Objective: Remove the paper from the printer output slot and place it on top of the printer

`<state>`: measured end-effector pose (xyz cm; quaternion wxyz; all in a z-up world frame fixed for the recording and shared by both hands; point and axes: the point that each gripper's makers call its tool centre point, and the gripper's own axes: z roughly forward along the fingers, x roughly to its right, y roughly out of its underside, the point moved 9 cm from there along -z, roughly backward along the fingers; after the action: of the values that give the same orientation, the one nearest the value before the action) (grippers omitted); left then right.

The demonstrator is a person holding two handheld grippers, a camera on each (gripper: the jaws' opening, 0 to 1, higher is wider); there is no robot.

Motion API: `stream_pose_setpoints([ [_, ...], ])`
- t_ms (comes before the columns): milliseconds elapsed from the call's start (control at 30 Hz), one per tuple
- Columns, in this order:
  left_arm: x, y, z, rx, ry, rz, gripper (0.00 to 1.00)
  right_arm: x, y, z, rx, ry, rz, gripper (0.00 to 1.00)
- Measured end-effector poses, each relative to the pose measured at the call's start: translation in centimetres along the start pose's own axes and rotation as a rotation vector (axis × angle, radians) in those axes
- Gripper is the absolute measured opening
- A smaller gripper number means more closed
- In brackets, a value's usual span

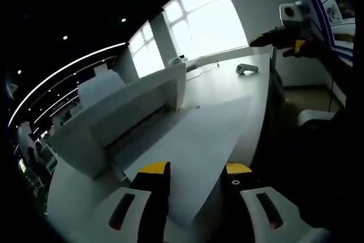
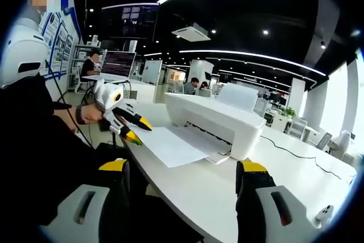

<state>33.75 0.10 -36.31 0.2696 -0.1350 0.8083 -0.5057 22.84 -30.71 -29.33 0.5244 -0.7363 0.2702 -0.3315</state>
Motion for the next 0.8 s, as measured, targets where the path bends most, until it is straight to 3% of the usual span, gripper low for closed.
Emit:
stream_pose_setpoints([
  [233, -0.01, -0.17, 0.13, 0.004, 0.002, 0.001, 0.39, -0.08, -0.1, 0.06, 0.0, -0.003, -0.004, 0.71],
  [333, 0.12, -0.39, 0.09, 0.034, 0.03, -0.044, 0.38, 0.05, -0.09, 0.03, 0.001, -0.001, -0.002, 0.71],
  [800, -0.22, -0.51, 0.1, 0.032, 0.006, -0.018, 0.38, 0.04, -0.05, 0.13, 0.001, -0.006, -0.005, 0.71],
])
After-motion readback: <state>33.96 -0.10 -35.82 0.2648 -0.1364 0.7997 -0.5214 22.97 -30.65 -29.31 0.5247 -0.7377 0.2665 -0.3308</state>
